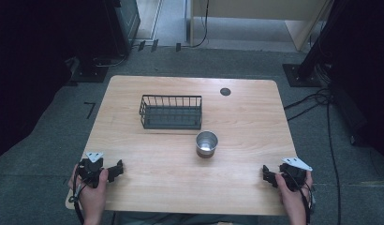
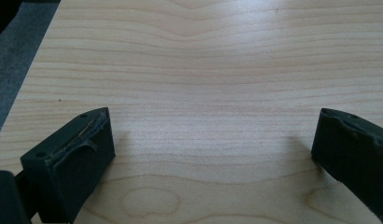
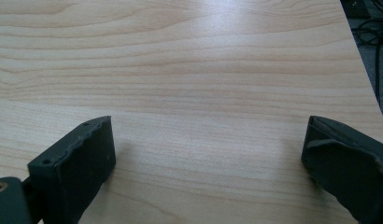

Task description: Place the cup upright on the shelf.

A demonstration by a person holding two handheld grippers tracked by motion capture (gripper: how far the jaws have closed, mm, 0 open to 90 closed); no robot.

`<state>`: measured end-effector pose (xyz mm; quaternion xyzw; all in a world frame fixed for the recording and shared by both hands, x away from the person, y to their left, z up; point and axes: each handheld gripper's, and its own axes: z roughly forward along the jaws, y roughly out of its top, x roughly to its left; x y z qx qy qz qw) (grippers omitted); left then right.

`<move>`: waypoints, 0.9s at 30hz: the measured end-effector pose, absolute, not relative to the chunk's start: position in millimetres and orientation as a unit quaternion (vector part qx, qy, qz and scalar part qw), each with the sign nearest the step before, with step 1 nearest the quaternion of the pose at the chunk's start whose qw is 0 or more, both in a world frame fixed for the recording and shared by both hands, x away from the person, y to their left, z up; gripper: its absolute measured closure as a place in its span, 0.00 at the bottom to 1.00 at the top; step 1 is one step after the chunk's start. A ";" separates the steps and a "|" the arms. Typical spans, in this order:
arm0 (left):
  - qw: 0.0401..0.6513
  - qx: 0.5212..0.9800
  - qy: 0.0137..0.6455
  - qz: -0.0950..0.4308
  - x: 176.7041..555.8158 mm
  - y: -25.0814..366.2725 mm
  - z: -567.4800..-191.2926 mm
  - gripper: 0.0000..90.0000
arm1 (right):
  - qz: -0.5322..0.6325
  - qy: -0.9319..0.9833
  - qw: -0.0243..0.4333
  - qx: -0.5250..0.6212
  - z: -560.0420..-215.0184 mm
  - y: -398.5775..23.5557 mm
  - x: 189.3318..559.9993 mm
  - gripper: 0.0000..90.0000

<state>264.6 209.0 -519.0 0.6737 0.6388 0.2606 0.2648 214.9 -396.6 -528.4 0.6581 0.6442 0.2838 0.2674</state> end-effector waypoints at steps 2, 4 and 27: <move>0.265 0.674 0.639 0.261 264.6 209.0 -519.0 0.00 | 0.283 0.643 0.267 0.659 -528.4 -396.7 215.2 0.01; 0.265 0.674 0.639 0.261 264.6 209.0 -519.0 0.00 | 0.283 0.643 0.267 0.660 -528.5 -396.7 215.3 0.01; 0.265 0.674 0.639 0.261 264.6 209.0 -519.0 0.00 | 0.344 0.662 0.260 0.614 -480.7 -337.2 234.5 0.03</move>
